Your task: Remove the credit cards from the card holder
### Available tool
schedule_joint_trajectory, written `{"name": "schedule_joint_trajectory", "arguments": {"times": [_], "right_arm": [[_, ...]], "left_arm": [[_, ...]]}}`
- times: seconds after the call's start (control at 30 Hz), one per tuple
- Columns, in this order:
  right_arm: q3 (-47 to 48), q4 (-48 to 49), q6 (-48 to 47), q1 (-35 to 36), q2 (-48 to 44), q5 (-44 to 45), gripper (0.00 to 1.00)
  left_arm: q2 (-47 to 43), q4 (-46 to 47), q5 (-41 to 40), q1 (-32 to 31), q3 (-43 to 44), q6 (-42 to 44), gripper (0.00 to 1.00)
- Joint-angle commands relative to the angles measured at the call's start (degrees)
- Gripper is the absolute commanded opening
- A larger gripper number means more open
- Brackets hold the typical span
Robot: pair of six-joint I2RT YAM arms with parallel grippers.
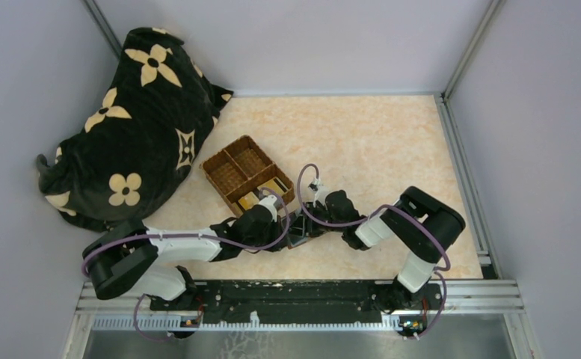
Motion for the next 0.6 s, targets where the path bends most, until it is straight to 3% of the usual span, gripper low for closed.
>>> {"name": "schedule_joint_trajectory", "arguments": {"times": [0.0,0.3,0.57], "right_arm": [[1.8,-2.4,-2.6,0.5,-2.4,-0.9,0.31],[2.4,-14.9,-7.4,-2.8,-10.9,0.8,0.31],[1.6,-20.3,-10.0,-6.9,-15.3,0.3,0.28]], "left_arm": [[-1.6,-1.3,-1.1,-0.4,-1.6,-0.7,0.00],[1.1,1.0,0.5,-0.4,-0.6,-1.0,0.00],[1.2,1.7,0.7,-0.4,-1.3,-1.0,0.00]]}}
